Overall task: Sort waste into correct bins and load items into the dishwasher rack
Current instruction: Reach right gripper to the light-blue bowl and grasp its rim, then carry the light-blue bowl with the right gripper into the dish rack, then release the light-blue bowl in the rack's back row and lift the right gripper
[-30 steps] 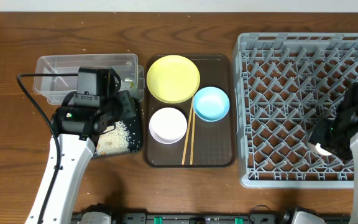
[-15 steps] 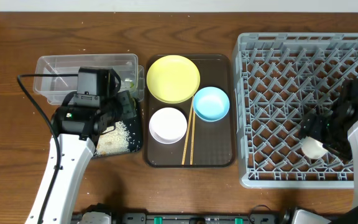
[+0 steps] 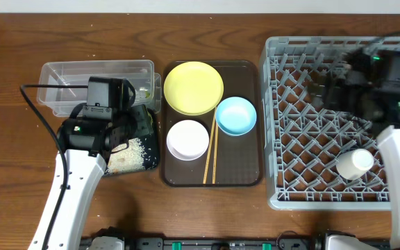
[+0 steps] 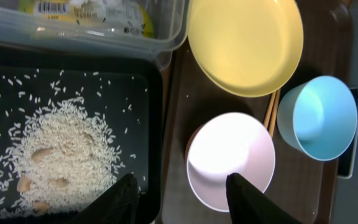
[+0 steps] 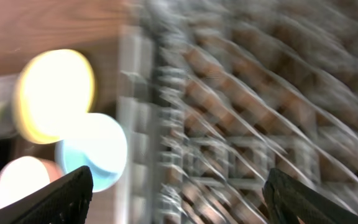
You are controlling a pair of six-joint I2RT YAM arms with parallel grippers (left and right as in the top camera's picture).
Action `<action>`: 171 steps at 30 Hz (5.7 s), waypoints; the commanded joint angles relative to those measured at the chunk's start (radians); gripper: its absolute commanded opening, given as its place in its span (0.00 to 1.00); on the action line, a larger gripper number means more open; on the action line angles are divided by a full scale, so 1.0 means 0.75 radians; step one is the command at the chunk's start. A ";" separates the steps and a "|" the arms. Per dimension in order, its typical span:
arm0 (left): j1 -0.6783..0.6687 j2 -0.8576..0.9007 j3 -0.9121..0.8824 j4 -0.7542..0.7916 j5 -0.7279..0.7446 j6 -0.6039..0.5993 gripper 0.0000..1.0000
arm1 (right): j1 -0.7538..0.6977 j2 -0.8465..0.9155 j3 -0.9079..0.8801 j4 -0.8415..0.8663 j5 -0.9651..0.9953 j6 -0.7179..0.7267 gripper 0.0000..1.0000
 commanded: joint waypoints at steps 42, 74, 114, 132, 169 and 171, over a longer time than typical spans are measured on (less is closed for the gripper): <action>0.003 0.004 0.009 -0.034 -0.018 0.014 0.50 | 0.714 0.710 0.013 0.241 0.369 -0.198 0.51; 0.003 0.005 0.009 -0.049 -0.017 0.013 0.50 | 0.610 0.436 0.310 0.280 1.106 -0.275 0.01; 0.003 0.005 0.009 -0.070 -0.017 0.013 0.50 | 0.574 0.743 0.302 0.296 1.659 -0.269 0.01; 0.003 0.005 0.009 -0.073 -0.017 0.013 0.50 | 0.574 0.742 0.302 0.445 2.015 -0.289 0.01; 0.003 0.005 0.009 -0.079 -0.017 0.014 0.50 | 0.671 0.685 0.302 -0.093 1.434 0.142 0.22; 0.003 0.005 0.009 -0.078 -0.017 0.013 0.50 | 0.673 0.649 0.302 -0.133 1.376 0.142 0.37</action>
